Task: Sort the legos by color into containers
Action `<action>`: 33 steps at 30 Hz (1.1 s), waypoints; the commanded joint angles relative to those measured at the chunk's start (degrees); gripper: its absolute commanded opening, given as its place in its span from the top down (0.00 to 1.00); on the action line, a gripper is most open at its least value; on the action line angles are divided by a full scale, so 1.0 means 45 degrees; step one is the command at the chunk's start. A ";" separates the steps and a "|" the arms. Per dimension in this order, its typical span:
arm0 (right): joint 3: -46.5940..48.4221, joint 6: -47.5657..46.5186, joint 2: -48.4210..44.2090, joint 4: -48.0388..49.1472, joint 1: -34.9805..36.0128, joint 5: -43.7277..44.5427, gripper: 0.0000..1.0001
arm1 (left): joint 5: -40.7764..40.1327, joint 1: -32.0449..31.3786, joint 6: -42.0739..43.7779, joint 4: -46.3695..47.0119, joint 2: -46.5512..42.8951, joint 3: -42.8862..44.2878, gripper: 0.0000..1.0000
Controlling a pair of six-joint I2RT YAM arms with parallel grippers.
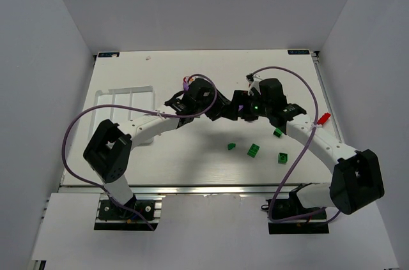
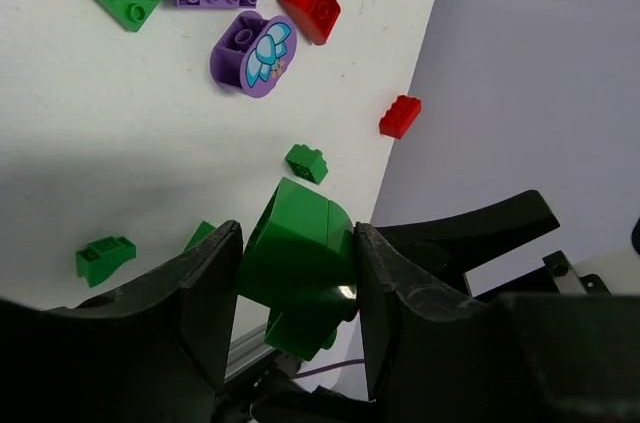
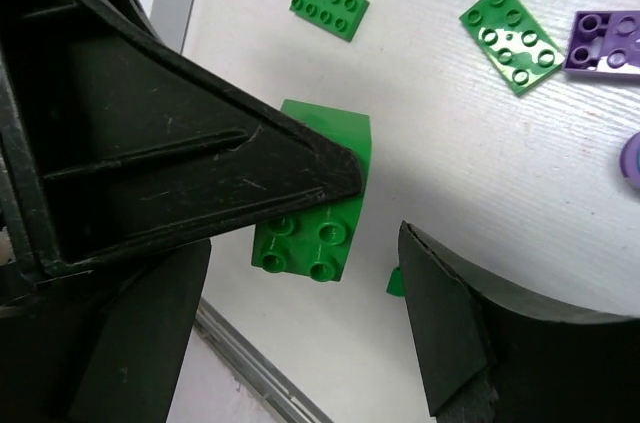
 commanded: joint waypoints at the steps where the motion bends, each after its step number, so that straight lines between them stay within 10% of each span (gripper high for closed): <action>1: 0.0560 0.0457 0.0024 0.0922 0.0020 0.0960 0.21 | 0.0295 -0.0078 -0.0358 0.0466 -0.0283 -0.0056 1.00; 13: 0.0423 0.0398 0.0141 0.1392 0.0040 0.1470 0.54 | 0.0236 -0.0097 -0.0359 0.0466 -0.0361 -0.0213 1.00; 20: 0.0364 0.0125 0.0063 0.1685 0.0020 0.1001 1.00 | 0.0217 -0.0078 -0.0261 0.0486 -0.0419 -0.0271 1.00; 27: 0.0111 -0.0478 -0.0326 0.1977 -0.0427 -0.0266 1.00 | 0.0022 -0.0078 0.0557 0.0544 -0.0867 -0.0369 0.31; 33: -0.0709 -0.1319 -0.1127 0.3325 -0.1130 -0.2609 1.00 | -0.0368 0.0117 0.1222 0.1109 -0.1766 -0.0896 0.14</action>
